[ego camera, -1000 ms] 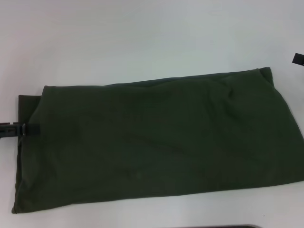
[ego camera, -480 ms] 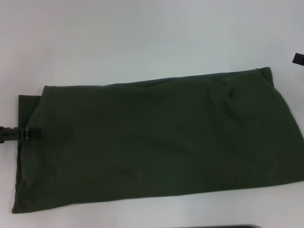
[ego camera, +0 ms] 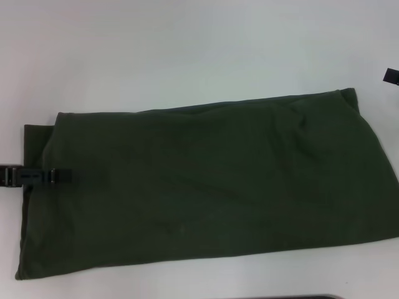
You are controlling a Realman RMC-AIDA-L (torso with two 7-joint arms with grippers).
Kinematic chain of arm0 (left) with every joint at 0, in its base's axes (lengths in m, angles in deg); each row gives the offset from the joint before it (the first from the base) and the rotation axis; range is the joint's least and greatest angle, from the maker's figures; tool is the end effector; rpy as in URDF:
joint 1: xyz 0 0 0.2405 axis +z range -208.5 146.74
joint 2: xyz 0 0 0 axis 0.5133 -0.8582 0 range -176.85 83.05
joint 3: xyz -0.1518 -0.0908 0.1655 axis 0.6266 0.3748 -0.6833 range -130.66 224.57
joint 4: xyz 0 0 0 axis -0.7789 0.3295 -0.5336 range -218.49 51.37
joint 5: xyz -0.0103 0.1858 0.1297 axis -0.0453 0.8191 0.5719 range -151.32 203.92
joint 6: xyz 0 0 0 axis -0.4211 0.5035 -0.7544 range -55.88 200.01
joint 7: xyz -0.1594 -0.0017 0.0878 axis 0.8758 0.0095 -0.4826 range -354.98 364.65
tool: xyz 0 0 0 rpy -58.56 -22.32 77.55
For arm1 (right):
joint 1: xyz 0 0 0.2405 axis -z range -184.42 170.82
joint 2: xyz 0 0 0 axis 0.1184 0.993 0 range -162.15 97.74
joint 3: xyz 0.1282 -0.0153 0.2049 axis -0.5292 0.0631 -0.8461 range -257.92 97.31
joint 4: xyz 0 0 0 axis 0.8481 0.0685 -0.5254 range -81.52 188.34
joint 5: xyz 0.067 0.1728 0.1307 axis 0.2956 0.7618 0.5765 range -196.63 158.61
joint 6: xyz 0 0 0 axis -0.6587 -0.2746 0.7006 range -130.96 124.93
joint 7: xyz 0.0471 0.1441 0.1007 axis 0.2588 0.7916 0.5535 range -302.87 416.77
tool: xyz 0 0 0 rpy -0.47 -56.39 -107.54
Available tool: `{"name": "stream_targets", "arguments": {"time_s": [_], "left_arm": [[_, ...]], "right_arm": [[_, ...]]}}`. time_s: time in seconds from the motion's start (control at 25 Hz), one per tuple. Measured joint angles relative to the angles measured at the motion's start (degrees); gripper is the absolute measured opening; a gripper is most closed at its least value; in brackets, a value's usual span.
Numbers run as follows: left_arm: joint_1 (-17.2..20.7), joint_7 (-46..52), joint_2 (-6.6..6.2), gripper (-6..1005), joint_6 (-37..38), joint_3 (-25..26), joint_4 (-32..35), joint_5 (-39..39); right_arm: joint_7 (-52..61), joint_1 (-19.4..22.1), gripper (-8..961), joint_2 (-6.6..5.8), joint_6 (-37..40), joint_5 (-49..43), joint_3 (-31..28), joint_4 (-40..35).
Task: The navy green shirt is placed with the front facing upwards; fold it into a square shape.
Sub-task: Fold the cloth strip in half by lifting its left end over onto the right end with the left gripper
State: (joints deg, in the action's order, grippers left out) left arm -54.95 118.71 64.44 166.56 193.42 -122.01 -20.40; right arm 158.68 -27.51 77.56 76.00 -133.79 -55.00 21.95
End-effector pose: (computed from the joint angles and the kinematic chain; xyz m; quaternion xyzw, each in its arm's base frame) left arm -0.3461 0.2961 0.0226 -0.8244 -0.5477 -0.1161 0.0830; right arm 0.3799 0.3335 0.0664 -0.7610 0.5205 0.2641 0.2831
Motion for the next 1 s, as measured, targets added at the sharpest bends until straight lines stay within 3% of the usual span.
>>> {"name": "stream_targets", "arguments": {"time_s": [0.64,1.0], "left_arm": [[-0.15,0.51,-0.17,905,-1.14,-0.01,-0.08,1.58],[-1.44,0.17,0.67,905,-1.11,-0.13,0.1,2.41]], "right_arm": [[-0.07,-0.01,916,0.0,0.08,-0.13,0.0,0.28],[0.12,-0.23,915,0.0,0.34,-0.15,0.03,0.13]]}}
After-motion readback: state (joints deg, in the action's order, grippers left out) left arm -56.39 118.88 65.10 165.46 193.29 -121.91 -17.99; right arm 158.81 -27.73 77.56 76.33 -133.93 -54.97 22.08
